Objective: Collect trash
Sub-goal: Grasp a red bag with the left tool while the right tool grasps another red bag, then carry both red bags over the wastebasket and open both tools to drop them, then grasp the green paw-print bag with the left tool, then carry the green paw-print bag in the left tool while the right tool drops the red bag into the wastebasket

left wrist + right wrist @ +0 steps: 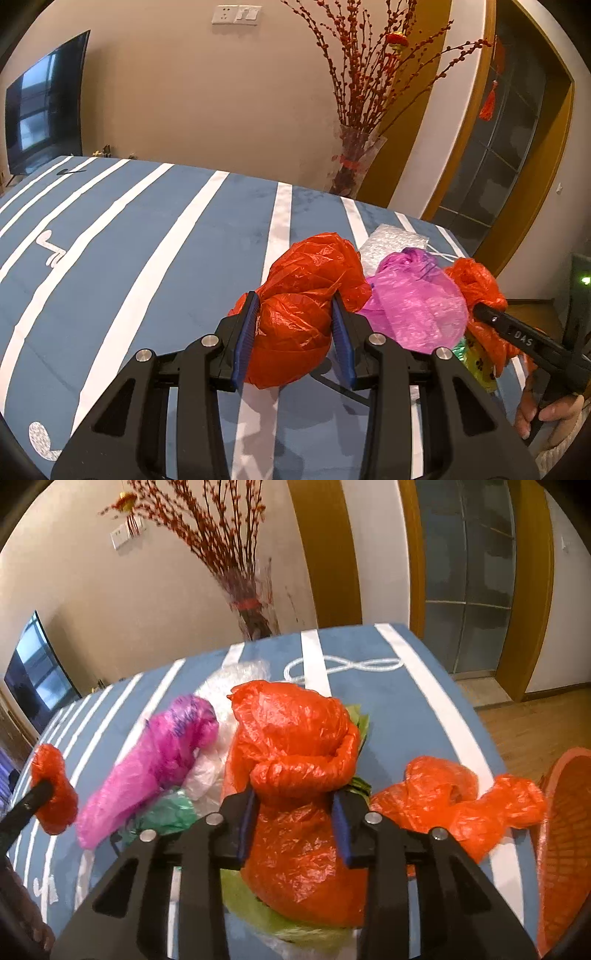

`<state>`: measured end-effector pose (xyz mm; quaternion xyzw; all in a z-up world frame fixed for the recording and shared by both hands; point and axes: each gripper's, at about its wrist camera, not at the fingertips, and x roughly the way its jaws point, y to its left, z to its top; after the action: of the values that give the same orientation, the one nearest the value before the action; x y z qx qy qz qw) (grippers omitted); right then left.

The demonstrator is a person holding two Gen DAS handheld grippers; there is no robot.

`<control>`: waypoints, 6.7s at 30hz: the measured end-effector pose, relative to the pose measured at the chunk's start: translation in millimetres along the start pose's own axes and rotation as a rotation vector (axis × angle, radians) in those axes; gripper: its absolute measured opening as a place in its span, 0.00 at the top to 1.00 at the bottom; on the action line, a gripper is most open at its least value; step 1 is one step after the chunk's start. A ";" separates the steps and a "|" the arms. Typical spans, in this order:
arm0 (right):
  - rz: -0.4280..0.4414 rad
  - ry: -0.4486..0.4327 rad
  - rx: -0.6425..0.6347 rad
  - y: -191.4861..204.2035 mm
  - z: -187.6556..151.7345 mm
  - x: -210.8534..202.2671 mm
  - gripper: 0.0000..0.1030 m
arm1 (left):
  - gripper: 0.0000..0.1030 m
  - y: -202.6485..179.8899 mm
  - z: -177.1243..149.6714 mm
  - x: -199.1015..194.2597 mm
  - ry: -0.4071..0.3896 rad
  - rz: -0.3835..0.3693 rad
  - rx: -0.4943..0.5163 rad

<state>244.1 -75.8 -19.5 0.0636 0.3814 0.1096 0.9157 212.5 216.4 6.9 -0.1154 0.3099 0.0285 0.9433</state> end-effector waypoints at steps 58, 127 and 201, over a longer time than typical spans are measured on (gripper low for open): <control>-0.364 -0.256 0.306 -263.4 -89.2 -195.9 0.65 | 0.63 -355.6 -90.6 -2.7 0.181 -0.550 0.298; -0.246 -0.147 0.192 -203.0 -79.8 -132.7 0.42 | 0.55 -230.3 -55.8 119.4 0.279 -0.053 0.264; -0.117 0.038 -0.011 -91.9 -27.5 -23.2 0.75 | 0.89 -103.7 8.8 35.6 0.076 -0.100 0.069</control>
<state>222.6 -169.6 -41.3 0.0342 0.4014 0.0591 0.9134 259.2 117.0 13.5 -0.0989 0.3403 -0.0339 0.9345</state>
